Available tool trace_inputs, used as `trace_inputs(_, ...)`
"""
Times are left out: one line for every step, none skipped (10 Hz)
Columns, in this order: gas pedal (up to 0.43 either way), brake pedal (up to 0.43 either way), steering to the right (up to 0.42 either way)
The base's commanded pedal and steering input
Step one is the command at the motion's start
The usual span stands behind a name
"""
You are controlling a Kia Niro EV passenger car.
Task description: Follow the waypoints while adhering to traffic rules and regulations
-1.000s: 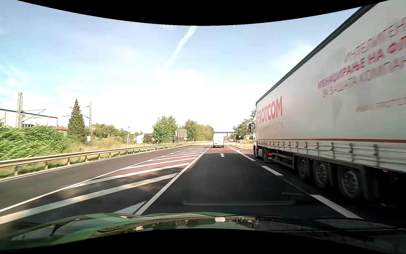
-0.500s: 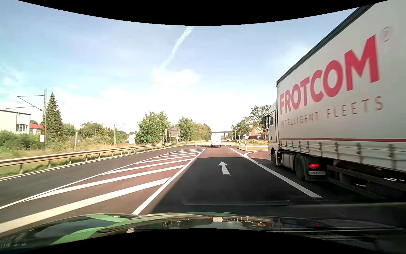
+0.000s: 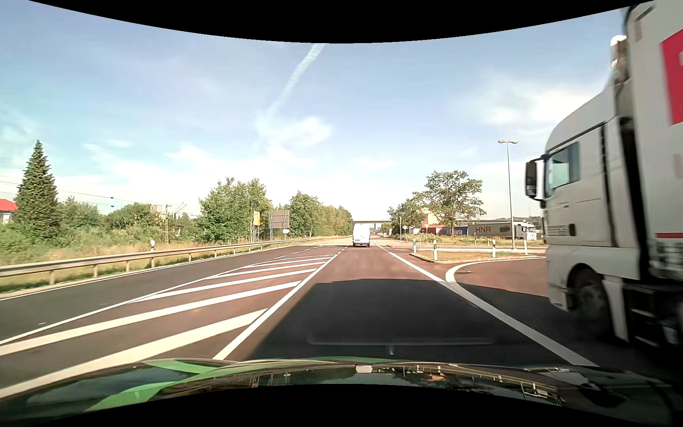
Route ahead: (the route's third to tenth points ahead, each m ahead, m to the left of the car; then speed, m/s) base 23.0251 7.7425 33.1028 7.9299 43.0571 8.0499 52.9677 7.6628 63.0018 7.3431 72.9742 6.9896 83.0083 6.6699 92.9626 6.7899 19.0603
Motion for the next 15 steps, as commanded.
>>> trace_inputs(0.287,0.000,0.003)
trace_inputs(0.280,0.000,0.003)
trace_inputs(0.248,0.000,0.003)
trace_inputs(0.240,0.000,0.002)
trace_inputs(0.228,0.000,0.002)
trace_inputs(0.228,0.000,0.002)
trace_inputs(0.228,0.000,0.001)
trace_inputs(0.240,0.000,0.001)
trace_inputs(0.240,0.000,0.001)
trace_inputs(0.268,0.000,0.001)
trace_inputs(0.268,0.000,0.001)
trace_inputs(0.268,0.000,0.000)
trace_inputs(0.280,0.000,0.000)
trace_inputs(0.287,0.000,0.000)
trace_inputs(0.299,0.000,-0.002)
